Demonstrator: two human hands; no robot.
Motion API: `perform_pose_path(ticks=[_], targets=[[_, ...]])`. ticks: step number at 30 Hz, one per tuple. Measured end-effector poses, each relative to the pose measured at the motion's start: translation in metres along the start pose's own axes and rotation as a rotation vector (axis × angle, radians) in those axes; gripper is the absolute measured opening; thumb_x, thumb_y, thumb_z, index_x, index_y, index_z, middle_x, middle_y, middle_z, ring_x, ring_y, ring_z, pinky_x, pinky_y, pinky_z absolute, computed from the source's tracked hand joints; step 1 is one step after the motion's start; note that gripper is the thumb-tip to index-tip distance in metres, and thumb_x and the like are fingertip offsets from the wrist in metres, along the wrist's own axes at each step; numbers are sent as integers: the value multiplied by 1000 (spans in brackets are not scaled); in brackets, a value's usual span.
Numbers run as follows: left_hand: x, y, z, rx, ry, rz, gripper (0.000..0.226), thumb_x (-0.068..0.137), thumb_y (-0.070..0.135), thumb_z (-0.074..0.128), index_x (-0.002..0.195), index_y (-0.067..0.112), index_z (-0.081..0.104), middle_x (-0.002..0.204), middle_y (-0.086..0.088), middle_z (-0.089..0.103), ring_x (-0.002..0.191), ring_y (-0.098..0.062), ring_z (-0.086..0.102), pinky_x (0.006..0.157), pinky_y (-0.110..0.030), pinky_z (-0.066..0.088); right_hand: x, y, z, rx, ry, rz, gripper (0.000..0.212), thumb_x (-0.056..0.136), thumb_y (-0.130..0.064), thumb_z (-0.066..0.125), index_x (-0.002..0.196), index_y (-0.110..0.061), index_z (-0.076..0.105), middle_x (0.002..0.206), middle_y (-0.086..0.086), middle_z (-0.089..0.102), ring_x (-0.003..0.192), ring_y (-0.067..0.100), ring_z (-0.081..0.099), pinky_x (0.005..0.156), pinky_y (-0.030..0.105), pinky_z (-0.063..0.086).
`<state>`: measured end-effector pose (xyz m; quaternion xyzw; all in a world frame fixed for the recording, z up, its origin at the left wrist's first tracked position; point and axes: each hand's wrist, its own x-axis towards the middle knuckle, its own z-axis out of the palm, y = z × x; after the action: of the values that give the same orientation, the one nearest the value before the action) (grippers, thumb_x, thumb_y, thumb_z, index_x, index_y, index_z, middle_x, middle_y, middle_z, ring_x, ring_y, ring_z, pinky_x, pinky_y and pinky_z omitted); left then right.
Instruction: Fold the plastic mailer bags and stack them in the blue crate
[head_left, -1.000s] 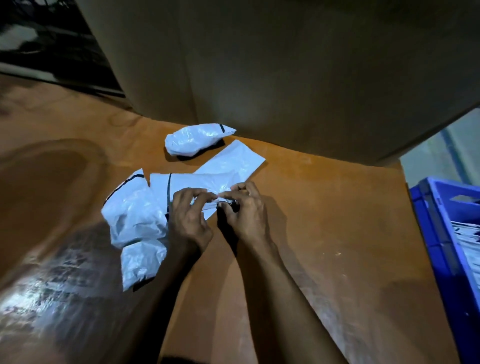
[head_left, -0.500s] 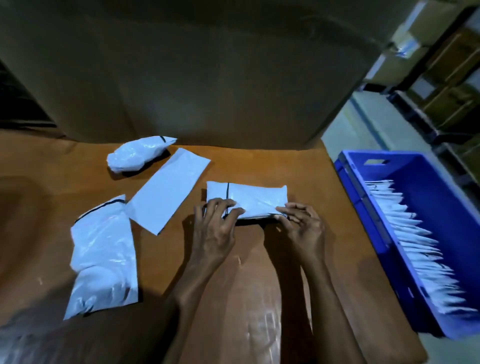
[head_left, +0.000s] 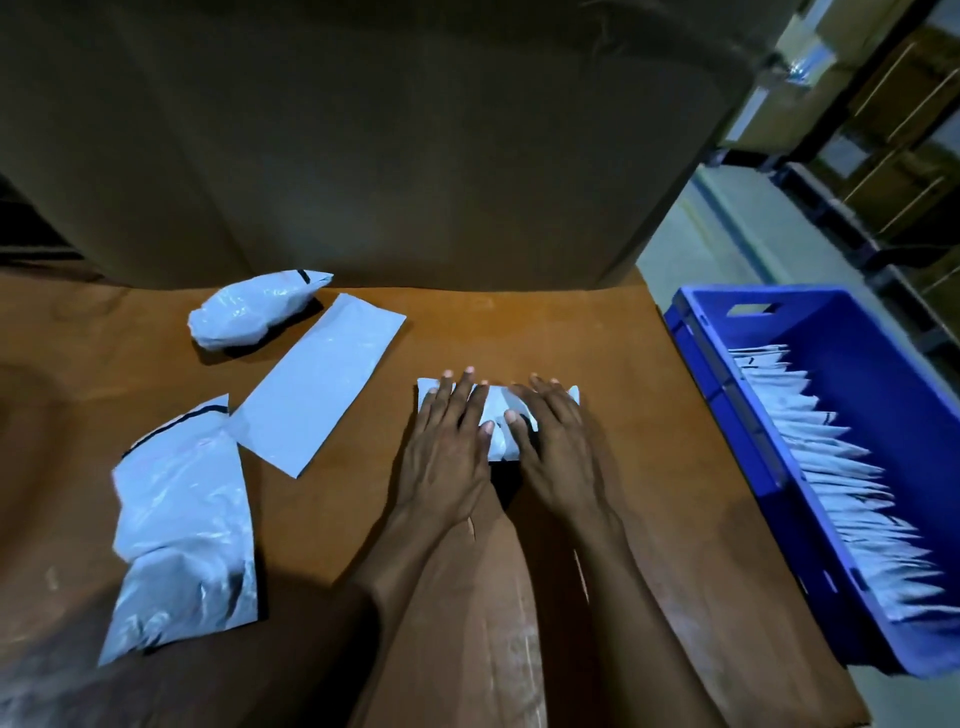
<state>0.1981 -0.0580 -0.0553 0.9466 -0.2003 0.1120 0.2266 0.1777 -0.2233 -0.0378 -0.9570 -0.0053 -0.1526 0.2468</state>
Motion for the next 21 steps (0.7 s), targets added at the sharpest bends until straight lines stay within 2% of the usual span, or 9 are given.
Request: perform_pose_path(ticks=[2,3,7,15,21], targets=[[-2,-6,8,78,-65,10,60,110,40,22,164,14,23,173,-6,13,160,-26,7,130,-43,11,-5,-2,6,-59,-32,10,47,110,-40,43,153,-22,51,163,5,43,155,26,31,127,27,-1],[-4,-6,10,117,-85,11,62,110,42,20,166,15,16,174,-5,7,161,-25,1,130,-44,10,-8,-3,7,-94,-40,4,49,111,-39,42,157,-23,44,167,3,36,159,24,22,127,27,-6],[-12,-3,11,182,-103,-7,65,108,40,21,166,15,7,174,-6,-1,161,-28,-4,129,-50,12,-15,-6,14,-180,-46,-9,56,111,-40,35,163,-21,32,171,3,25,162,22,8,131,43,2],[-22,9,8,263,-160,-54,67,107,37,29,166,15,8,174,-7,1,160,-30,-4,129,-52,11,-26,-6,17,-216,-99,36,58,109,-41,39,164,-22,31,173,2,22,162,24,2,130,46,9],[-10,6,11,183,-185,-65,65,104,34,28,165,15,17,173,-8,10,160,-32,1,127,-55,15,-12,3,21,-283,-237,64,62,108,-48,27,167,-27,20,175,3,13,162,27,-5,130,42,-4]])
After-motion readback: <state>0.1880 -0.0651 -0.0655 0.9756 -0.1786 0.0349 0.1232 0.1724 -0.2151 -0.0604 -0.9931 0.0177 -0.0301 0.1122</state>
